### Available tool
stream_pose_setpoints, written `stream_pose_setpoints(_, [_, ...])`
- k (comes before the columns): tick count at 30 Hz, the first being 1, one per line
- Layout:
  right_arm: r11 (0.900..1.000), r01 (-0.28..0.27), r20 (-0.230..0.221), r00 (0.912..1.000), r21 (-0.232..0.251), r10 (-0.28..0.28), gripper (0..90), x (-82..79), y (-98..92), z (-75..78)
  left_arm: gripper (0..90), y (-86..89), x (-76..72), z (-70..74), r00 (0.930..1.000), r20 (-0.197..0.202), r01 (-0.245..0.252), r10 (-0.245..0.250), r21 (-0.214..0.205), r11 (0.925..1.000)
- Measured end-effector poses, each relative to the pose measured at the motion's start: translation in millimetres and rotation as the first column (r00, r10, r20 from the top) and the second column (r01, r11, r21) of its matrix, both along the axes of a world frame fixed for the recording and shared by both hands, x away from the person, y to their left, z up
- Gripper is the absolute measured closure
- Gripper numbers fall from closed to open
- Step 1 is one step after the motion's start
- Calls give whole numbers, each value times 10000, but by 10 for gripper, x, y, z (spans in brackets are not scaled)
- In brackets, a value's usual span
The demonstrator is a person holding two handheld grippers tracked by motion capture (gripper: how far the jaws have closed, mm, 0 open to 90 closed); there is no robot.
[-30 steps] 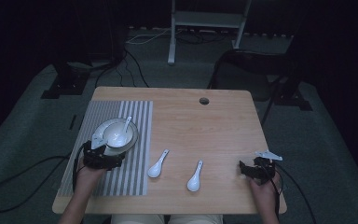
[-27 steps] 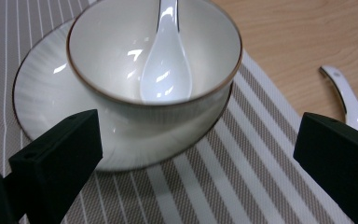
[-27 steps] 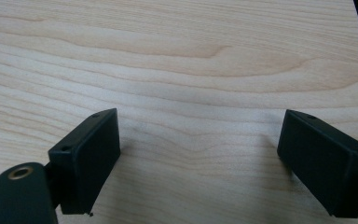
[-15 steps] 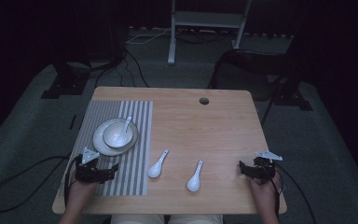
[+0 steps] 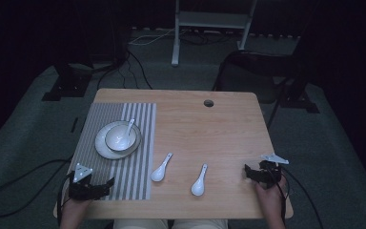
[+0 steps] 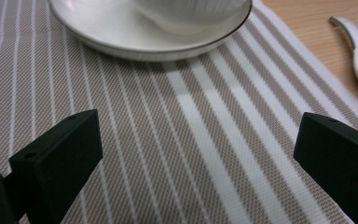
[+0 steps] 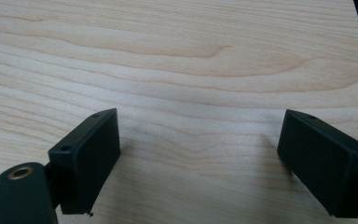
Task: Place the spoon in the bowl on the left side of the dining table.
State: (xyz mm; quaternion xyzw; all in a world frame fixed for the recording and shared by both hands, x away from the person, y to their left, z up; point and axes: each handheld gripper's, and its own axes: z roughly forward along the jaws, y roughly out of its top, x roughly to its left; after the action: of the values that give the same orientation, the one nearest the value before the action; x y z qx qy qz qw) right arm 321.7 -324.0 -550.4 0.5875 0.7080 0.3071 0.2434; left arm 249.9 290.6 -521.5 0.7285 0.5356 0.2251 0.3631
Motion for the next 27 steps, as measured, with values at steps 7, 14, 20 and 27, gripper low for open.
stream_pose_setpoints(7, [10000,-1,1,10000,0,1,123,0,0,0,12,97,-115,-67,9996,-43,-281,281,149,9995])
stream_pose_setpoints(14, [10000,-3,3,10000,-2,3,123,0,0,0,12,222,-252,-94,9973,-33,-730,731,252,9970])
stream_pose_setpoints(20, [10000,2,2,10000,-1,-2,123,0,0,0,12,319,-348,-119,9946,-93,-1036,1038,234,9943])
stream_pose_setpoints(27, [10000,-1,3,10000,-3,1,123,0,0,0,12,376,-405,-148,9914,-177,-1288,1296,379,9909])
